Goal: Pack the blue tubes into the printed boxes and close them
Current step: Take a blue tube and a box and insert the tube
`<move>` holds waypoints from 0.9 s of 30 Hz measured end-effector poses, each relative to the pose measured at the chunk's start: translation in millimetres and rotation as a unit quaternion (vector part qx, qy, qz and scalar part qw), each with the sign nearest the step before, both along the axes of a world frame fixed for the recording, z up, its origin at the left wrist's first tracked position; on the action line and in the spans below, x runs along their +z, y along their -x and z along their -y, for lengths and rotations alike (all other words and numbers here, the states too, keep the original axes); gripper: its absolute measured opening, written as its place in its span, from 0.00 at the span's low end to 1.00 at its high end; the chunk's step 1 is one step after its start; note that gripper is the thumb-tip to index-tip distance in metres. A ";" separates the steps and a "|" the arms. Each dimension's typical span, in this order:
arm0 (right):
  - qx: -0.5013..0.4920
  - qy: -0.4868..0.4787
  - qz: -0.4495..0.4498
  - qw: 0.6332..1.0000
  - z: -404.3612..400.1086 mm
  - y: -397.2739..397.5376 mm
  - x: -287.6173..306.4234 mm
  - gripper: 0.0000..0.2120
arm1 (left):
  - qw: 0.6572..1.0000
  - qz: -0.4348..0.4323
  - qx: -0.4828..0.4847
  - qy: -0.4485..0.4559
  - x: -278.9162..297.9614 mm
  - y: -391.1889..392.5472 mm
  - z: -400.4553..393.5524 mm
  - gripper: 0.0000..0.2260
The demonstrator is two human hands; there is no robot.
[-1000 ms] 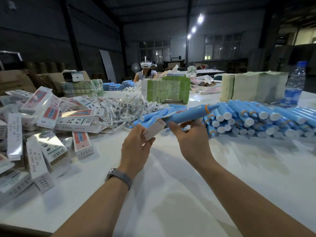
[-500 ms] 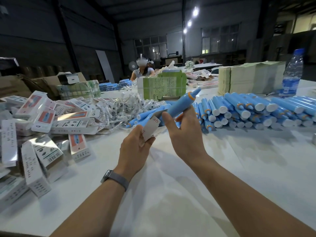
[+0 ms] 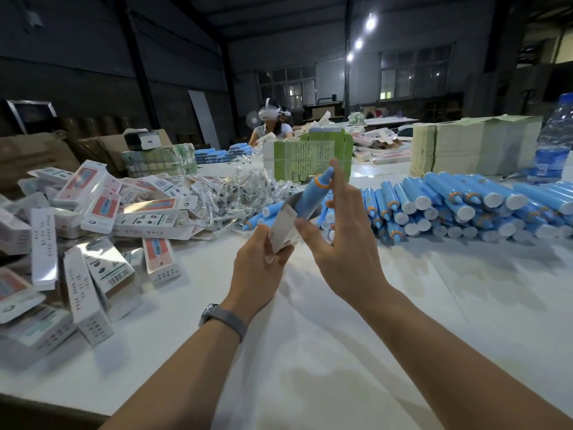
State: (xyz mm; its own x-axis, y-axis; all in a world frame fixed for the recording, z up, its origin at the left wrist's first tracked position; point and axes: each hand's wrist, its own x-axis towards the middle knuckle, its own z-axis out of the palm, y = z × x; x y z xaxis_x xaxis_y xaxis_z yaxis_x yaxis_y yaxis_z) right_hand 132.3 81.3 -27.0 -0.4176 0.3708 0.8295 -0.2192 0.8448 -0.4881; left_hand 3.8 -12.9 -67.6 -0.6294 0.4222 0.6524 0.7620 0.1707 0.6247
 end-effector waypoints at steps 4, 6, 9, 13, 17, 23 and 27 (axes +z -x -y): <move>-0.031 -0.039 -0.008 0.999 -1.5 1.5 -1.8 0.34 | 1.000 0.002 -0.011 0.006 0.9 -0.7 -0.1 0.12; -0.033 -0.041 -0.027 0.998 -2.1 0.5 -1.0 0.35 | 1.000 0.017 -0.009 0.005 1.1 -0.2 -0.6 0.12; -0.037 -0.055 -0.017 0.998 0.3 -0.3 -1.9 0.30 | 0.999 0.037 -0.002 -0.003 0.8 1.6 -1.0 0.12; -0.057 -0.035 -0.014 0.998 4.0 1.8 -1.3 0.21 | 0.999 0.037 -0.005 0.000 -0.4 3.0 -1.6 0.12; -0.092 -0.044 -0.039 0.994 4.8 2.6 0.9 0.07 | 1.000 0.013 -0.006 0.009 -1.3 2.9 -2.1 0.13; -0.099 -0.051 -0.017 0.994 9.5 1.9 0.3 0.11 | 0.999 0.041 0.002 -0.014 -1.2 5.2 -2.2 0.11; -0.063 0.003 -0.002 0.998 11.2 5.3 -0.3 0.07 | 0.985 0.118 0.051 -0.114 2.6 10.6 0.8 0.11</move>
